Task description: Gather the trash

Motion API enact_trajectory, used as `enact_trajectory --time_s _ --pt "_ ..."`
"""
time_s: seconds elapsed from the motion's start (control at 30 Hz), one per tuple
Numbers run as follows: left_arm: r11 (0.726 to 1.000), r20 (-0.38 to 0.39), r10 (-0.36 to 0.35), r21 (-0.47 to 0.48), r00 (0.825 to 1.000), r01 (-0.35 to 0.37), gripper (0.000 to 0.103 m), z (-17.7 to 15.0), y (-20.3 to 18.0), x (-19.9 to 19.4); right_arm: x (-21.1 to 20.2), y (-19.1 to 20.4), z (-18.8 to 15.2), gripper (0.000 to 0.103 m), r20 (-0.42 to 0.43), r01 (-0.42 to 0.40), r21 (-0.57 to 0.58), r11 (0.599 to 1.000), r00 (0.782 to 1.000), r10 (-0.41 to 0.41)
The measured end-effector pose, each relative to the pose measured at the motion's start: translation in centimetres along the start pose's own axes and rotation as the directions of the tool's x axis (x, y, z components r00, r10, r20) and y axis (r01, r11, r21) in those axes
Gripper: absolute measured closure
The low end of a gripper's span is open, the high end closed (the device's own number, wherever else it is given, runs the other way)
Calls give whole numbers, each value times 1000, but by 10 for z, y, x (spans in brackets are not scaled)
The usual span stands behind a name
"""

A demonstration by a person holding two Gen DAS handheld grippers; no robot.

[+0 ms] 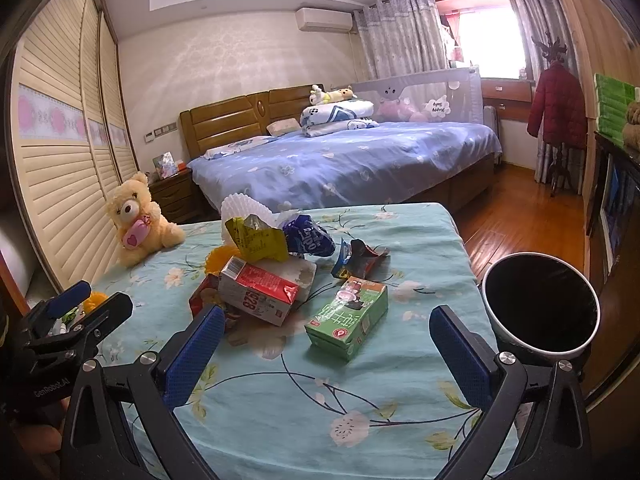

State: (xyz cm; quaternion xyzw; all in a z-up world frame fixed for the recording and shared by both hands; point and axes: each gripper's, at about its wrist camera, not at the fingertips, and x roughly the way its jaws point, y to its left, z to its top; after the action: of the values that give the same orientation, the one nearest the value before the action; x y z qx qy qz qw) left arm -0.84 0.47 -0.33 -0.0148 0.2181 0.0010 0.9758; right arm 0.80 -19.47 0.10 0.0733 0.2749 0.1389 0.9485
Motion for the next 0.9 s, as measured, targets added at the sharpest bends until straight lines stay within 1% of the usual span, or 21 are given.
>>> enact_trajectory --time_s 0.3,0.5,0.73,0.77,0.83,0.9 --pt "1000 -6 -2 -8 1000 2 1 0 2 2 1 1 0 0 -3 4 -1 1000 1000 -4" --pt "1000 -17 -8 -6 1000 8 1 -3 4 8 7 0 -4 0 -26 4 12 1000 1000 -4" --pt "1000 -53 -17 -13 998 16 1 -7 12 23 20 -3 -9 0 -68 25 24 999 997 -23" --pt "1000 -62 -30 -9 998 30 1 -8 13 27 23 -4 -10 0 -75 29 26 999 997 -27" --pt "999 -79 -34 -9 996 34 1 -9 16 33 28 -5 -11 0 -87 28 33 999 996 -25" --pt "998 -108 -58 -22 992 56 1 -10 22 43 33 -7 -12 0 -101 28 49 998 995 -23"
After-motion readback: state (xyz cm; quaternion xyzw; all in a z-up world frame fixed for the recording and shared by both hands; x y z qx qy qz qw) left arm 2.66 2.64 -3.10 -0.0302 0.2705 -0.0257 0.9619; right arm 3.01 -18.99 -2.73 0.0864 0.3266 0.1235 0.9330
